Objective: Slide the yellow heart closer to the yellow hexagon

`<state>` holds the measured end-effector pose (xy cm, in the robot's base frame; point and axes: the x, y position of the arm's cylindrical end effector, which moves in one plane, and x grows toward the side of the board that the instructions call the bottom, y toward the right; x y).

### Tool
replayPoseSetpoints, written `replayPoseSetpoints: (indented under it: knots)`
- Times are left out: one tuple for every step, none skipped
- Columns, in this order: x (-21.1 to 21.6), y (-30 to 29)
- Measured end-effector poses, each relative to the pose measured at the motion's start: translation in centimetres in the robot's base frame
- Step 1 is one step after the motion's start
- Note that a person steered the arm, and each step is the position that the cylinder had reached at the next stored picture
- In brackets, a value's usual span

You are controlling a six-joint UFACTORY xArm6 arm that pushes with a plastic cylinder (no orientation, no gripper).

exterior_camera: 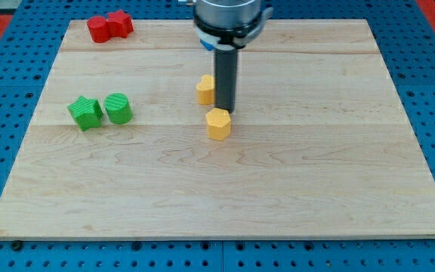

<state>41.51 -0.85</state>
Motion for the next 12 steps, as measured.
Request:
replayPoseSetpoints:
  knots:
    - [0.9,-1.6]
    - [4.1,-0.5]
    - [7.1,0.7]
    - [7.5,3.0]
    - [3.7,6.0]
    - [-2.4,4.5]
    - [-6.4,0.8]
    - [-7.8,-3.7]
    - [-5.4,-4.1]
    - [-2.8,-1.9]
    - [-0.7,0.7]
    - [-0.9,1.6]
